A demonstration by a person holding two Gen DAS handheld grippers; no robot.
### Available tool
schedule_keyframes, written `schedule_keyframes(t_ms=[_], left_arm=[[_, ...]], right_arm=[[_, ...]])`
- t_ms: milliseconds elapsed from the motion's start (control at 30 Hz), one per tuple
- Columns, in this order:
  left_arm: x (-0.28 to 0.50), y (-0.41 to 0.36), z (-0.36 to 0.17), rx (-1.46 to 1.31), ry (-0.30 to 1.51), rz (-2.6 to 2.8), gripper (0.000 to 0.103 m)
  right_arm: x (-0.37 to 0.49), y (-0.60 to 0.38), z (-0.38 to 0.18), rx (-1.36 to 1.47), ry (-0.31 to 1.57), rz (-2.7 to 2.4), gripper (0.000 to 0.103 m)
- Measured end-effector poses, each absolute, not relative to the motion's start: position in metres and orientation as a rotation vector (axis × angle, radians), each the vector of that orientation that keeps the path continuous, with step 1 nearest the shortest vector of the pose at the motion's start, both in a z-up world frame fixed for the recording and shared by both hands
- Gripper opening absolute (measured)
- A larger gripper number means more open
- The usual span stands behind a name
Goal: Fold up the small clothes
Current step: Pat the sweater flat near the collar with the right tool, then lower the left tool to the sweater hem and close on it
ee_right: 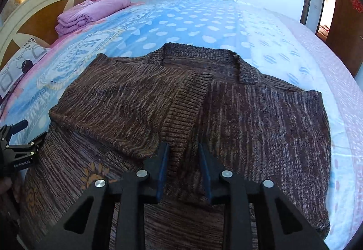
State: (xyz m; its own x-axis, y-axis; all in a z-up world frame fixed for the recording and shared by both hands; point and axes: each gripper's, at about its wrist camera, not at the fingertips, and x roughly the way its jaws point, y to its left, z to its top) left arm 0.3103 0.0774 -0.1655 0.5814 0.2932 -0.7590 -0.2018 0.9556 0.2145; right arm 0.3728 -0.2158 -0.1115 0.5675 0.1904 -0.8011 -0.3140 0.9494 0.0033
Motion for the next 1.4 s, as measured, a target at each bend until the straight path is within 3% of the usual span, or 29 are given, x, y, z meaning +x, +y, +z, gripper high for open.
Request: schedule_keyframes(t_ms=[233, 467, 633, 1167, 1300, 1400], left_arm=[[0.304, 0.071, -0.163, 0.168, 0.858, 0.328, 0.103], [0.305, 0.073, -0.162, 0.155, 0.858, 0.324, 0.103], [0.301, 0.081, -0.162, 0.092, 0.874, 0.303, 0.103], [0.244, 0.070, -0.148, 0.086, 0.837, 0.199, 0.103], [0.236, 0.063, -0.147, 0.096, 0.844, 0.173, 0.103], [0.227, 0.058, -0.142, 0.093, 0.842, 0.143, 0.103]], right_arm=[[0.372, -0.242, -0.105, -0.063, 0.931, 0.254, 0.028], [0.354, -0.221, -0.086, -0.028, 0.818, 0.373, 0.029], [0.358, -0.211, -0.114, -0.068, 0.887, 0.360, 0.032], [0.287, -0.241, -0.109, -0.110, 0.918, 0.332, 0.035], [0.268, -0.246, -0.113, -0.117, 0.902, 0.331, 0.052], [0.253, -0.251, -0.110, -0.117, 0.899, 0.312, 0.052]])
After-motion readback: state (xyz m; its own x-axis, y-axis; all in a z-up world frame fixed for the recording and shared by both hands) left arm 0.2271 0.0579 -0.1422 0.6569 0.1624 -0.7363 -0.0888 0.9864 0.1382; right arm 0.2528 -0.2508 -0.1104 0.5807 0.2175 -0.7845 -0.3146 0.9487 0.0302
